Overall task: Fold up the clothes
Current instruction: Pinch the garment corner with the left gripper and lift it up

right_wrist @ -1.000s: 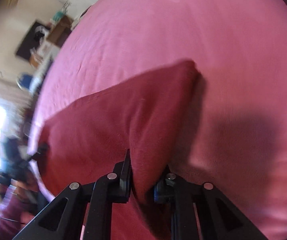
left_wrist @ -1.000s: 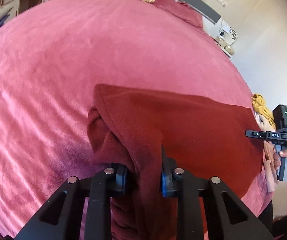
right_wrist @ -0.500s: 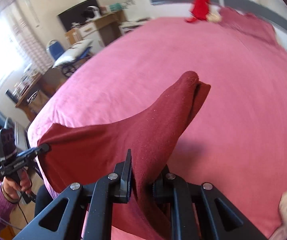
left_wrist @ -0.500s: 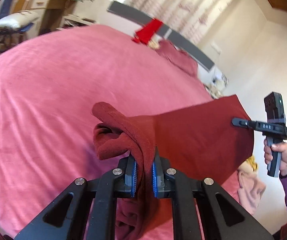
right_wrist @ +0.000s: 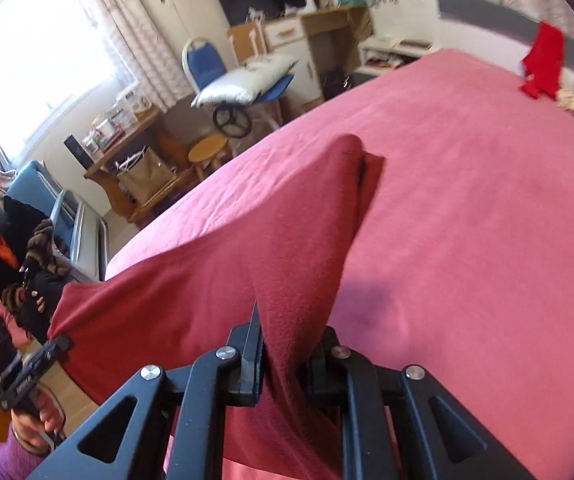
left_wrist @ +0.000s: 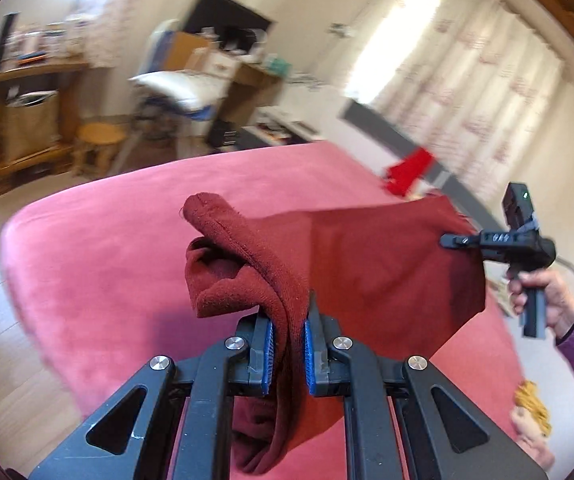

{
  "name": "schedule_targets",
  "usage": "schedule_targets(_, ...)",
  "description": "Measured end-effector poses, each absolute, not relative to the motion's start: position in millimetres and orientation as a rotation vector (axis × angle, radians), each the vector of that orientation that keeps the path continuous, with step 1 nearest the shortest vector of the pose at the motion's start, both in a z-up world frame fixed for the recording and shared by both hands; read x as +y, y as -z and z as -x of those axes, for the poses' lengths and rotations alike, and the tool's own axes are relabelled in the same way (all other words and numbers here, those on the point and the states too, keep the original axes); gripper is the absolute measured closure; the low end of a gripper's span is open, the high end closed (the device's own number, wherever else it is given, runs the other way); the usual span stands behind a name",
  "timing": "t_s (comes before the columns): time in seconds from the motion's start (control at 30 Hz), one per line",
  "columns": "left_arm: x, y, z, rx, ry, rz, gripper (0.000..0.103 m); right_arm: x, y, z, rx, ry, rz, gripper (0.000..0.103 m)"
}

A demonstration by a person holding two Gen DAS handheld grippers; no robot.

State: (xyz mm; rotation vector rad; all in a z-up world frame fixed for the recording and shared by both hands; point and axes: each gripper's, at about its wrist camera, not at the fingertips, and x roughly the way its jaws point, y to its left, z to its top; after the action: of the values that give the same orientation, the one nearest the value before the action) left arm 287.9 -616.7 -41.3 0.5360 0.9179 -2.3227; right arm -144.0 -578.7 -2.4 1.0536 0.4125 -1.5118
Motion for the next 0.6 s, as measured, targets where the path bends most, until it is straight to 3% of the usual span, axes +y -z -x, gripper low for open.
schedule_targets(0.17, -653.4, 105.2, -297.6, 0.991, 2.141, -0.601, 0.089, -674.9, 66.1, 134.8, 0.510, 1.463, -1.132, 0.089)
schedule_targets(0.33, -666.9, 140.3, -292.9, 0.927, 2.006, -0.701, 0.074, -718.1, 113.1, 136.6, 0.692, 1.537, -1.105, 0.081)
schedule_targets(0.4, -664.7, 148.1, -294.2, 0.968, 1.966, -0.698, 0.056, -719.3, 111.3, 157.1, 0.709, 1.622, -1.087, 0.080)
schedule_targets(0.5, -656.0, 158.7, -325.6, 1.073, 1.920, -0.630, 0.047, -703.0, 90.0, 191.6, 0.655, 1.813, -1.019, 0.076)
schedule_targets(0.6, -633.5, 151.4, -345.6, 1.026, 1.861, -0.580, 0.046, -663.5, 66.7, 203.0, 0.558, 1.844, -0.930, 0.073)
